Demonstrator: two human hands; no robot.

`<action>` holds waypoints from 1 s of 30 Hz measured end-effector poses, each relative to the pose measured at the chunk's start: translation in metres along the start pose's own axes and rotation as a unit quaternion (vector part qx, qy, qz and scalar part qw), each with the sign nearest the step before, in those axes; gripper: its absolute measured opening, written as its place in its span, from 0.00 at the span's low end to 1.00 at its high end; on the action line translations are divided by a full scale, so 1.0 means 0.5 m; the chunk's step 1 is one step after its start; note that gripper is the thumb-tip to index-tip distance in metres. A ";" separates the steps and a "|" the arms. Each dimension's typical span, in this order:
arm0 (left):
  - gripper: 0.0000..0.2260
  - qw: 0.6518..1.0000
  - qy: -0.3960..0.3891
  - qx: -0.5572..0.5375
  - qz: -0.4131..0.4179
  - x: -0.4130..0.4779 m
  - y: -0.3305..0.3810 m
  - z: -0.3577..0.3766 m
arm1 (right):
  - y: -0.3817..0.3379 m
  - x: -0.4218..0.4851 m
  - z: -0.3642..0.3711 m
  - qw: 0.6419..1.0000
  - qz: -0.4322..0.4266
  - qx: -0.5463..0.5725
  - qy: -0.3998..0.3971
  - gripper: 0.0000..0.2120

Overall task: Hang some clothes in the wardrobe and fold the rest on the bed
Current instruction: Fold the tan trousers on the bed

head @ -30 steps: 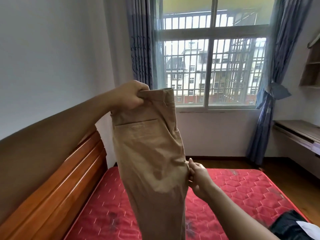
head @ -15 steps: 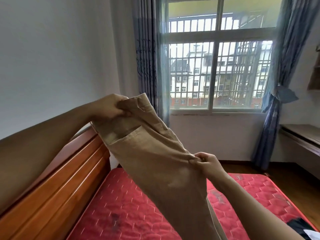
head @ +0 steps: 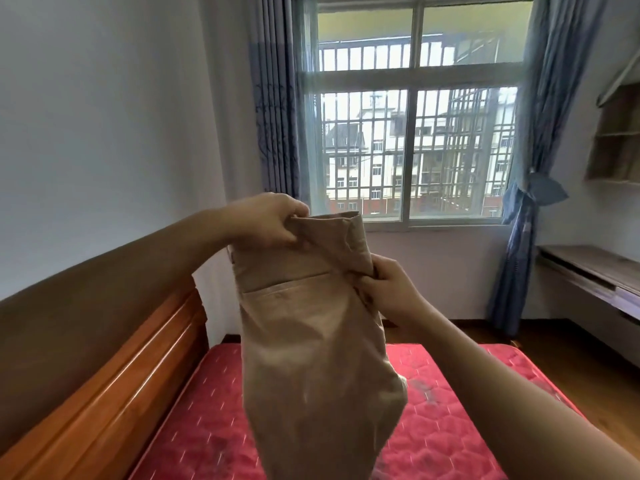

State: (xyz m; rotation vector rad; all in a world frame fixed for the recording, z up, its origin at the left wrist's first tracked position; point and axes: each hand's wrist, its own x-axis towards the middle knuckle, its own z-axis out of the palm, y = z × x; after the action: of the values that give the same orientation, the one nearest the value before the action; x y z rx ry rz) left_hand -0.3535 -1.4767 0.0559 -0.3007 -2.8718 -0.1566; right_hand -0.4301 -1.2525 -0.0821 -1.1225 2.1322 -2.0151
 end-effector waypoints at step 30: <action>0.12 0.720 0.333 -0.609 -0.010 -0.212 0.195 0.070 | -0.253 -0.141 -0.080 0.978 -0.078 0.140 0.134 0.08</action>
State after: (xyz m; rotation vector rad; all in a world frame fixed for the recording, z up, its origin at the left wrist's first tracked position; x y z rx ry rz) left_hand -0.2399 -1.3976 0.0029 -0.3163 -1.6441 -1.7435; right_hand -0.3346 -1.1736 0.0031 -1.0560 1.8213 -2.5703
